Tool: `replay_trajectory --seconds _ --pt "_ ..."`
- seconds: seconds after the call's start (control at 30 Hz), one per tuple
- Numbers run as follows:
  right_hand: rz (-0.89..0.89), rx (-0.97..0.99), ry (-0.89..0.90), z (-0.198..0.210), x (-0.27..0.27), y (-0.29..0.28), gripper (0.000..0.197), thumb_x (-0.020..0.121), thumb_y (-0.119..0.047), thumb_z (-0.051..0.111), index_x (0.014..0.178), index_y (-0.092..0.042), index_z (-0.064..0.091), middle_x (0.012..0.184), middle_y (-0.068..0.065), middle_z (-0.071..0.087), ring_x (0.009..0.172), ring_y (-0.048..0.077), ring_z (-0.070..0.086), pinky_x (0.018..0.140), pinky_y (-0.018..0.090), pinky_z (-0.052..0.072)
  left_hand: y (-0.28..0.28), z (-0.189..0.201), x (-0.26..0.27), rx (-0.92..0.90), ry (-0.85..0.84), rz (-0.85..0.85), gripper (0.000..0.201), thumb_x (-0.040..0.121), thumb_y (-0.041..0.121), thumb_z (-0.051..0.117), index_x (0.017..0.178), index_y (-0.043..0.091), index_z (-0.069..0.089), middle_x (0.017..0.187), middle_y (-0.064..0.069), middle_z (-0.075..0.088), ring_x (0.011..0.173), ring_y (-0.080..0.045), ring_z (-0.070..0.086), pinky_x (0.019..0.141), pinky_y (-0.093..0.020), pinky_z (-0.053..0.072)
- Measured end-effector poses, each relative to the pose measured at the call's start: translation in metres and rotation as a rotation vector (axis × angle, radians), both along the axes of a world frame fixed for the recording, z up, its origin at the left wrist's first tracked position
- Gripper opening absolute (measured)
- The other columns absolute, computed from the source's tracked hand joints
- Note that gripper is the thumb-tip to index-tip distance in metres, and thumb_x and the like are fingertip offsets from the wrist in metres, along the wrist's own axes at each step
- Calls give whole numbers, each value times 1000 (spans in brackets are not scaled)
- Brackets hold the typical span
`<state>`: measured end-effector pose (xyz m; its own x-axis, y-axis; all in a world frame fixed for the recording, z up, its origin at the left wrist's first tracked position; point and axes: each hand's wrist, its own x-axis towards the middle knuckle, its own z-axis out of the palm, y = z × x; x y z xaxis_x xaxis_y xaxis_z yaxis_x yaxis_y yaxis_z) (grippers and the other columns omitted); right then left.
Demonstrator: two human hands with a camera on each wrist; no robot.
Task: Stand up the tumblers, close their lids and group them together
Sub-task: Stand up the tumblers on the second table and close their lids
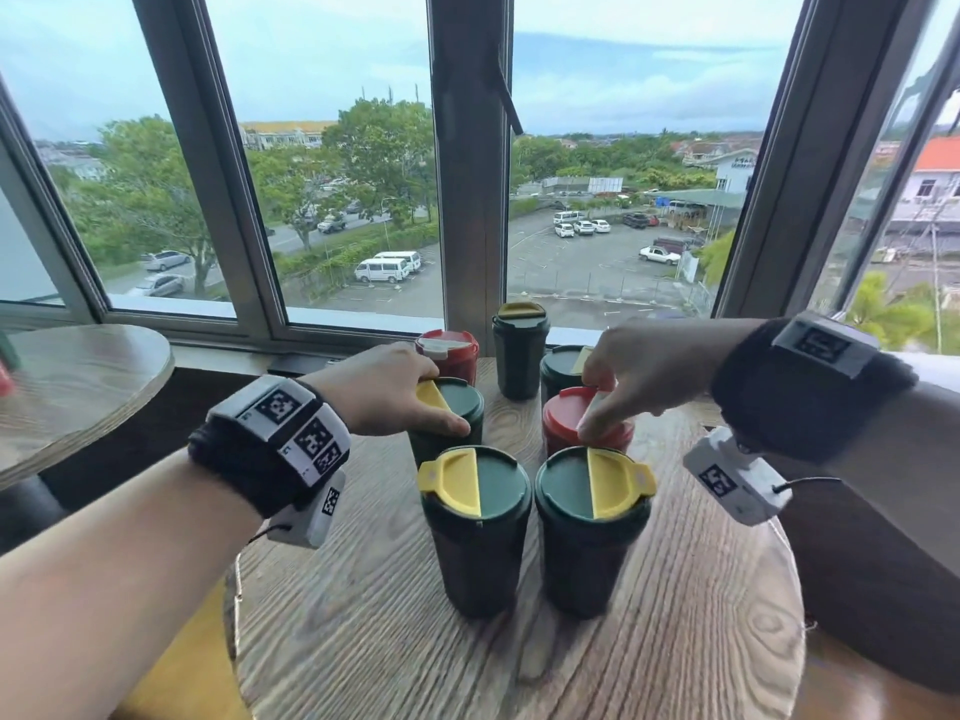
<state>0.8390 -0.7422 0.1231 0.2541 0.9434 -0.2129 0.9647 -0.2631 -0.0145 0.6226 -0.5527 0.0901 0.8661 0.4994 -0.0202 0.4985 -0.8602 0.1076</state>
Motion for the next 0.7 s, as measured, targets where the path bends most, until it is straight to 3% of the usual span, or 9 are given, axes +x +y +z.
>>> replay_trajectory --seconds 0.07,0.2,0.4,0.7 --pt "-5 -28 34 2 0 5 67 68 -70 72 90 -8 77 84 11 79 66 19 77 55 28 57 0 0 5 -16 2 2 69 71 73 69 113 19 69 107 -1 64 96 -17 59 90 -41 51" --pt "10 -66 -13 3 -6 13 68 65 -67 70 98 -8 79 85 11 79 65 12 76 46 16 48 -2 4 12 -47 -17 -34 60 72 55 78 118 18 68 109 -1 66 99 -19 61 89 -38 51" --pt "143 -41 -158 4 -14 24 83 51 -77 54 99 -14 79 91 3 77 85 17 70 71 38 62 -5 5 22 -71 -18 -135 69 72 48 81 133 22 60 117 5 59 105 -16 56 91 -32 47" --pt "132 -44 -219 5 -21 34 82 53 -79 49 96 -17 80 92 2 75 89 19 68 77 45 62 -8 5 27 -109 -41 -181 62 73 46 81 127 20 66 116 2 64 106 -18 58 96 -37 48"
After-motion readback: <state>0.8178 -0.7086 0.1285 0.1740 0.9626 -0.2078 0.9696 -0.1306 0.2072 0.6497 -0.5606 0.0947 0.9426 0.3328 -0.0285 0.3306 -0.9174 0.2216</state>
